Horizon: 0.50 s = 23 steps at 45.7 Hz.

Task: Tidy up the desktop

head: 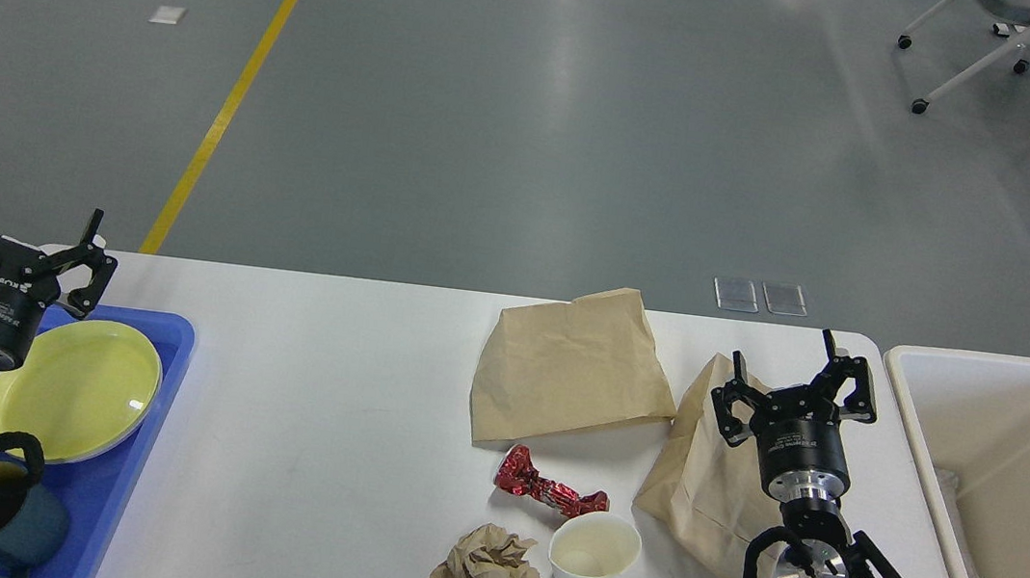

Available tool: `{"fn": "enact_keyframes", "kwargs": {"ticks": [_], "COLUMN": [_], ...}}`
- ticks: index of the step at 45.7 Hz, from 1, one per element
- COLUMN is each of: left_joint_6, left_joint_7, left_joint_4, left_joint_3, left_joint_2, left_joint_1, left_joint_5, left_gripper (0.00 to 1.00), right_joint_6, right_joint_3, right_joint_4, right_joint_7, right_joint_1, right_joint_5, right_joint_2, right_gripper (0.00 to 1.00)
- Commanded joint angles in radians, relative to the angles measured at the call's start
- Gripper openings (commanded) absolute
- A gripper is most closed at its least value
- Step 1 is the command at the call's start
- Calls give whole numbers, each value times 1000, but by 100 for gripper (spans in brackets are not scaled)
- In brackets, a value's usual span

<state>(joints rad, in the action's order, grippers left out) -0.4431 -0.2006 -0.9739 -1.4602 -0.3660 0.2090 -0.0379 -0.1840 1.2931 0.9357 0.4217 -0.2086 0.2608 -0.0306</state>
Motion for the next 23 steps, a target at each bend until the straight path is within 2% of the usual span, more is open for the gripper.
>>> {"fn": "enact_keyframes", "kwargs": {"ticks": [1, 13, 23], "left_joint_6": [0, 27, -3], "left_joint_7": [0, 3, -5], "left_joint_4": [53, 76, 95], "left_joint_3": [1, 17, 113], "left_joint_2": [12, 31, 82], "left_joint_1": [41, 55, 18], "left_joint_5": [1, -10, -22], "left_gripper": [96, 96, 96], "right_joint_6": [0, 0, 0], "right_joint_3": [0, 0, 0], "right_joint_4": [0, 0, 0], "right_joint_7": [0, 0, -1], "right_joint_1": [0, 0, -2], "right_joint_5": [0, 0, 0], "right_joint_2": [1, 0, 0], "right_gripper": [100, 100, 100]}}
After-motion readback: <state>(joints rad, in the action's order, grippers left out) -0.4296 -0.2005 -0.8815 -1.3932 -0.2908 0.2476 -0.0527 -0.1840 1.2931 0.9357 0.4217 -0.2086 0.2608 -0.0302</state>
